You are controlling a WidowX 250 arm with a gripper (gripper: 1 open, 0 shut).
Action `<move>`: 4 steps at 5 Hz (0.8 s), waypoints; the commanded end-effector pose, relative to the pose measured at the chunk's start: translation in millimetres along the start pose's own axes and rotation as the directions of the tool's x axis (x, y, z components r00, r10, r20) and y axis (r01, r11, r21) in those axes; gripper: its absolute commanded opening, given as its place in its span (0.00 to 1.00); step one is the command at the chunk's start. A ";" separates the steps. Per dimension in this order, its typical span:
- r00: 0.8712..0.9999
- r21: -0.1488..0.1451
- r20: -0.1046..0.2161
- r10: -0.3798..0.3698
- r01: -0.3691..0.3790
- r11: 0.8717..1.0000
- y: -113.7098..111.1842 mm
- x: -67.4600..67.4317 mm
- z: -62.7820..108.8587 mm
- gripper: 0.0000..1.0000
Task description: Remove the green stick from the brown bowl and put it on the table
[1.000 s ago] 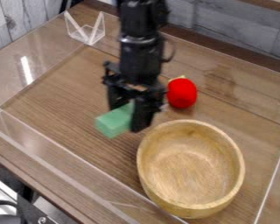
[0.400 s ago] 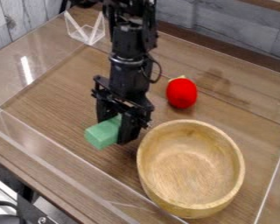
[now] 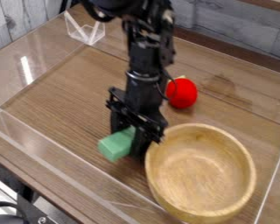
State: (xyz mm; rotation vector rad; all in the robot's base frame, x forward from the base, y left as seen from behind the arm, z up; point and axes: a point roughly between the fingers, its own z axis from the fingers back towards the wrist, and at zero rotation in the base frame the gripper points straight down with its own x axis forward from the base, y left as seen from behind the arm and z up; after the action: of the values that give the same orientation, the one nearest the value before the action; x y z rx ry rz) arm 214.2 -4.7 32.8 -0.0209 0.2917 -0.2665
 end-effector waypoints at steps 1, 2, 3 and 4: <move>0.999 0.018 0.030 0.038 -0.038 0.999 6.7 1.4 5.3 0.00; 0.997 0.014 0.032 0.067 -0.067 0.998 11.1 -1.5 4.3 0.00; 0.996 0.015 0.034 0.084 -0.085 0.996 13.7 -5.3 10.7 0.00; 0.994 0.016 0.035 0.100 -0.100 0.995 15.8 -9.0 16.8 0.00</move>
State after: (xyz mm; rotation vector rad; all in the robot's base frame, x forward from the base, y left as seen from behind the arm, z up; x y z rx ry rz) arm 206.1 10.3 39.2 -0.0036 0.3100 -0.1721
